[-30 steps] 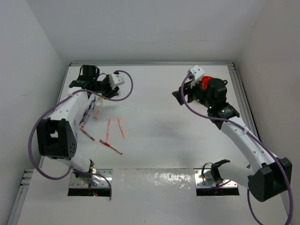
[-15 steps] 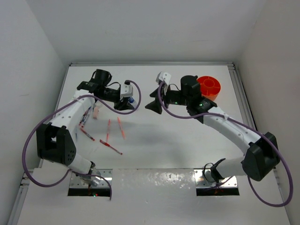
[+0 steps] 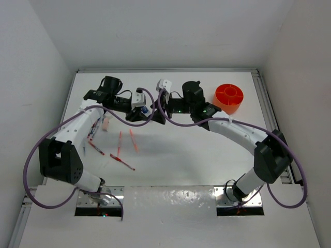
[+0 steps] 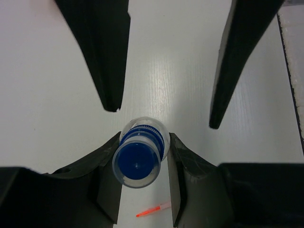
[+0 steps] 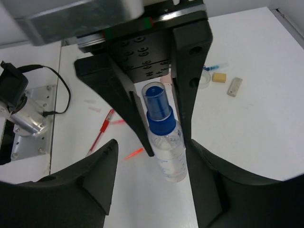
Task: Sort the stationery into containers
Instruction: Place the stationery in the storage box, then pick up the stapler from the center of the board.
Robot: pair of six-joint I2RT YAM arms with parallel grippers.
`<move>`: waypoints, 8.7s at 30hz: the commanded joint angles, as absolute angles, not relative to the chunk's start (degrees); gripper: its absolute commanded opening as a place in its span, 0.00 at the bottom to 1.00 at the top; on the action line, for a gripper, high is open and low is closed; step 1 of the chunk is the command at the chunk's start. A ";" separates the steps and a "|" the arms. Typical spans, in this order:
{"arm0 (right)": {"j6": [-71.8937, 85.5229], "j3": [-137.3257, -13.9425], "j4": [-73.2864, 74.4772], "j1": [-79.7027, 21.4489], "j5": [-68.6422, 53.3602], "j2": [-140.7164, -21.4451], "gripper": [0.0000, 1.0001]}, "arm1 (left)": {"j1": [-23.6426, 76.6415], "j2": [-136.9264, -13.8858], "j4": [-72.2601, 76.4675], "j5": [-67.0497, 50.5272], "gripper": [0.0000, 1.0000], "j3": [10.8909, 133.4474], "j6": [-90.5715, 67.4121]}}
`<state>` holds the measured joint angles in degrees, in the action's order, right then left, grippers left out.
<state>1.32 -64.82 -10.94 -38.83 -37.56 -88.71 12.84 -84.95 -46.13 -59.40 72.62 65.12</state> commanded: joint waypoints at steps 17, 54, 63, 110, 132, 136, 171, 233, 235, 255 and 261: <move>7.29 -71.54 -20.21 -39.29 -40.96 -97.56 0.43 | 13.10 -81.83 -44.21 -66.71 0.00 71.89 65.48; -12.13 -66.97 -4.39 -38.32 -36.39 -93.42 0.60 | 11.69 -83.06 -44.73 -67.68 0.00 74.00 65.48; -9.67 -68.82 -9.04 -39.99 -36.39 -96.41 0.58 | 12.66 -83.50 -44.65 -67.50 0.00 74.00 65.65; 11.42 -49.50 -33.91 -4.49 -0.45 -85.52 0.00 | 6.85 -70.84 4.57 -41.43 1.00 52.05 15.47; 14.50 -55.54 -29.45 6.07 0.44 -95.27 0.00 | 6.68 -66.53 11.60 -28.65 1.00 40.87 10.37; 14.59 -57.56 -29.71 6.07 -1.23 -96.59 0.00 | 6.77 -66.80 12.39 -28.56 1.00 40.52 10.46; 12.66 -55.72 -35.86 5.71 -4.22 -100.46 0.21 | 5.36 -67.50 16.35 -27.16 1.00 38.58 11.34; 6.24 -49.84 -11.60 -28.12 0.88 -82.79 0.69 | -2.55 -112.94 -45.44 6.33 0.57 82.36 14.77; 6.15 -49.75 -11.34 -28.39 1.67 -82.53 0.69 | -2.81 -113.20 -45.27 5.72 0.51 81.39 14.59; -4.99 -53.69 -6.69 -28.13 -19.04 -81.12 0.72 | -2.11 -98.91 -48.96 -25.10 0.00 80.95 30.18; -5.19 -61.78 -2.99 -26.19 -37.50 -83.66 0.71 | -1.58 -91.58 -52.29 -57.50 0.00 80.85 50.70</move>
